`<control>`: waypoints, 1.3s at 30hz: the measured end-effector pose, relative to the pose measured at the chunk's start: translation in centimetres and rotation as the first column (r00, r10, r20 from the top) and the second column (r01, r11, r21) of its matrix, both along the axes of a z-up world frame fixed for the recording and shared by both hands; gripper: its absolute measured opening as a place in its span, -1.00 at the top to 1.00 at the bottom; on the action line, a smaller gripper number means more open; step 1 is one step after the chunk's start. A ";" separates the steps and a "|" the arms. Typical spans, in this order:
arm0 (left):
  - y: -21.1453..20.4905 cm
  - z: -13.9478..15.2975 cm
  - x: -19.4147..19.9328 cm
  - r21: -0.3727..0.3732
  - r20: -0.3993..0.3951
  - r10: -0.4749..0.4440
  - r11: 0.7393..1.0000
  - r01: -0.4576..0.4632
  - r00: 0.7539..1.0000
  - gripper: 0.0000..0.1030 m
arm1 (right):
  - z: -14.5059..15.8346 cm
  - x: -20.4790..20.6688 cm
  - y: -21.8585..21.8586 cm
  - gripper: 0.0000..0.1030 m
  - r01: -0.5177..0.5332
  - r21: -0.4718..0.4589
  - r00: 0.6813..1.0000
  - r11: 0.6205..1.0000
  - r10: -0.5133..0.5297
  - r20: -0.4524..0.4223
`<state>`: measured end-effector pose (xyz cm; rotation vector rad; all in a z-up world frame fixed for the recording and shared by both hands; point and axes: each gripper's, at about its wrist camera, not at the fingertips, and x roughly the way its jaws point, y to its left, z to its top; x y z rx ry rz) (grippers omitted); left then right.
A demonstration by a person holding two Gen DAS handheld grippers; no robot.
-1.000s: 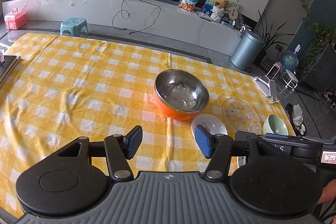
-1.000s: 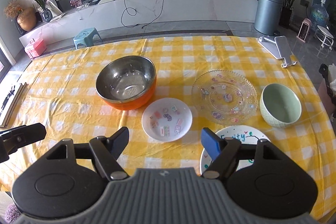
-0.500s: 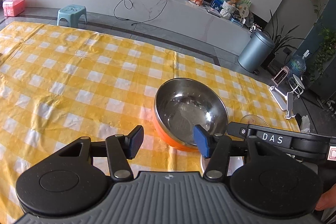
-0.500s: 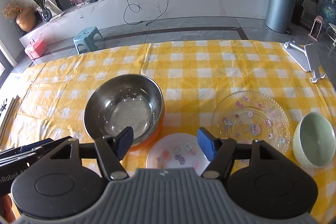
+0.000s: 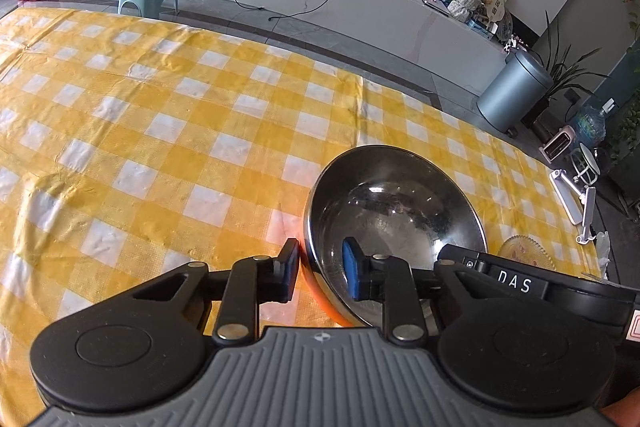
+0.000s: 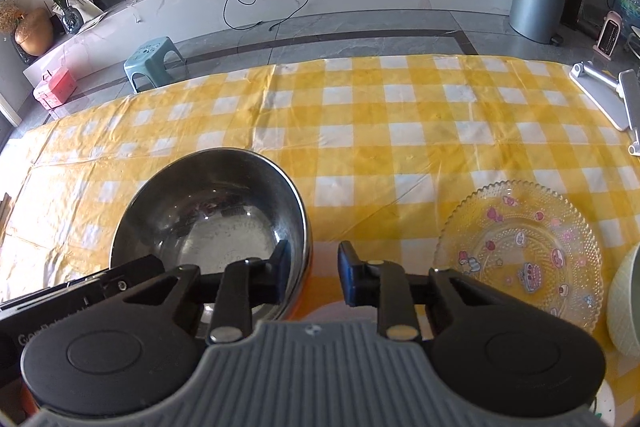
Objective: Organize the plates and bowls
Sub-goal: 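Lower the blue bowl into the orange steel bowl with both grippers, then open both grippers off the stacked bowls and withdraw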
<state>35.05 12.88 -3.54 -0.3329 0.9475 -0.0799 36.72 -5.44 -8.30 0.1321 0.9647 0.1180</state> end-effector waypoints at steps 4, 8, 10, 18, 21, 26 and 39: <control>-0.2 0.0 0.1 0.014 -0.005 0.002 1.000 -0.002 1.000 0.68 | -0.2 0.2 0.3 0.84 -0.010 0.019 1.000 1.000 0.010 -0.001; -0.1 0.8 -0.5 0.010 -0.021 -0.001 1.000 0.002 1.000 0.70 | 0.7 -0.5 0.7 0.87 -0.007 -0.009 1.000 1.000 0.007 0.014; -0.1 1.6 -1.2 0.018 -0.013 -0.007 1.000 0.007 1.000 0.70 | 1.6 -1.2 0.7 0.87 -0.015 -0.013 0.999 1.000 0.015 0.028; -0.1 6.8 -6.6 0.051 0.005 0.002 0.999 -0.002 1.000 0.70 | 5.9 -6.9 0.3 0.88 -0.026 0.028 0.999 0.999 0.025 0.034; -0.2 8.5 -9.2 0.060 0.010 -0.008 0.998 0.007 1.000 0.70 | 7.4 -9.9 -0.2 0.87 -0.035 0.043 0.999 0.998 0.033 0.033; 0.6 9.7 -14.4 -0.007 0.003 0.012 1.000 -0.012 1.000 0.68 | 8.8 -15.4 -1.1 0.87 -0.022 0.094 1.000 0.995 0.020 0.022; 1.4 8.2 -22.9 -0.076 0.017 0.047 0.996 -0.045 0.999 0.68 | 6.3 -26.5 -2.9 0.87 0.029 0.213 0.999 0.977 -0.034 0.019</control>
